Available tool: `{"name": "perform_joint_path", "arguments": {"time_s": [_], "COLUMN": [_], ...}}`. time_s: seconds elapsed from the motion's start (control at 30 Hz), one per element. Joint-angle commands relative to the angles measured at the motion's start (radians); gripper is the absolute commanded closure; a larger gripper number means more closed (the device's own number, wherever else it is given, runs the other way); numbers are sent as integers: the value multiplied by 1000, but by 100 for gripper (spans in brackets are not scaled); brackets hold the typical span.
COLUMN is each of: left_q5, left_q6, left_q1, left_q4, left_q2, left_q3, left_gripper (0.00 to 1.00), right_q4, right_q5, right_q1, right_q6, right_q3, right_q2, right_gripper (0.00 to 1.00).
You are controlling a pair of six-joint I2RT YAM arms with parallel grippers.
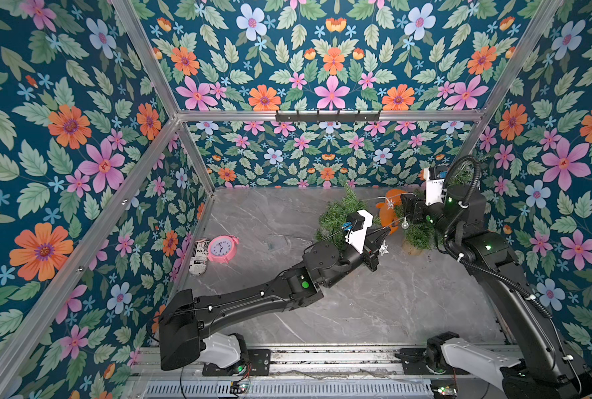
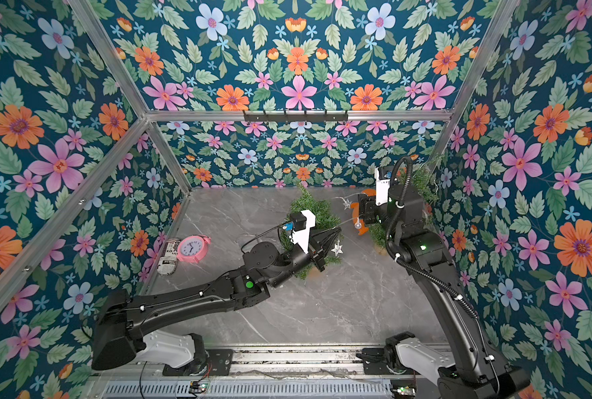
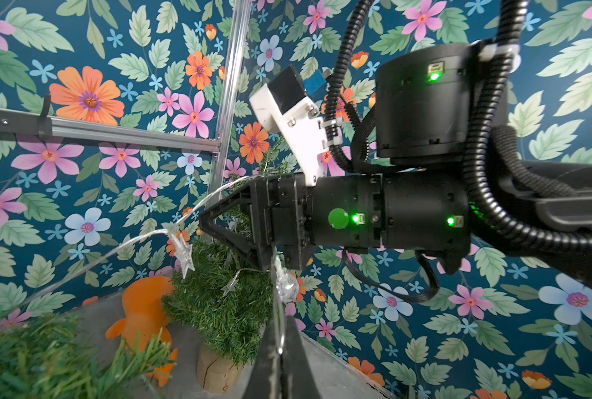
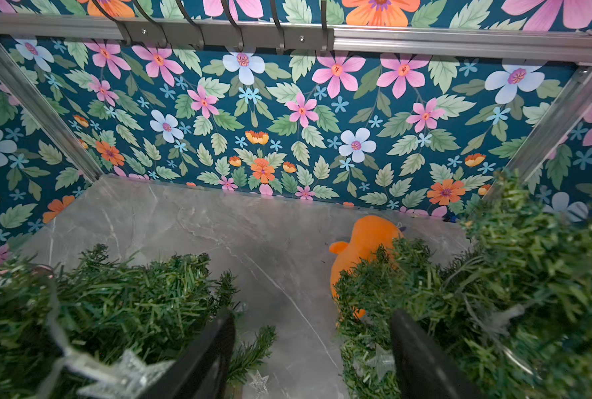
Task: Wrap string light around the christmas tree
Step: Wrap the light string around the Christmas tree.
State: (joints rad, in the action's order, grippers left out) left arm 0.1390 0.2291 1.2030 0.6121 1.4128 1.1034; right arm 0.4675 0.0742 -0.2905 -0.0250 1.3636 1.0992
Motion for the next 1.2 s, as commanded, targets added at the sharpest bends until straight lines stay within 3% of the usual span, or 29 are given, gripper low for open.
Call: {"name": "perform_joint_path", "arguments": {"time_s": [0.0, 0.13, 0.23, 0.4, 0.57, 0.83, 1.0, 1.17], "left_q5": [71, 82, 101, 133, 153, 336, 311, 253], "left_q6": [25, 14, 4, -1, -11, 36, 69, 81], "left_q1": [-13, -17, -16, -18, -19, -21, -28, -28], "left_q4": [-26, -41, -57, -78, -91, -216, -195, -204], "left_q2": [13, 35, 58, 94, 114, 177, 170, 160], "left_q3": [15, 8, 11, 32, 60, 145, 137, 142], "left_gripper": [100, 100, 100, 100, 100, 100, 100, 100], "right_q4": [-52, -91, 39, 156, 297, 410, 473, 342], "right_q5": [-269, -363, -345, -505, -562, -591, -519, -505], "right_q1": [1, 1, 4, 4, 3, 4, 4, 4], "right_q6": [-59, -179, -232, -336, -371, -373, -341, -345], "right_q3": [6, 16, 107, 141, 130, 193, 218, 135], "right_q2": [-1, -16, -1, 1, 9, 4, -36, -159], "right_gripper": [1, 1, 6, 1, 1, 1, 1, 1]}}
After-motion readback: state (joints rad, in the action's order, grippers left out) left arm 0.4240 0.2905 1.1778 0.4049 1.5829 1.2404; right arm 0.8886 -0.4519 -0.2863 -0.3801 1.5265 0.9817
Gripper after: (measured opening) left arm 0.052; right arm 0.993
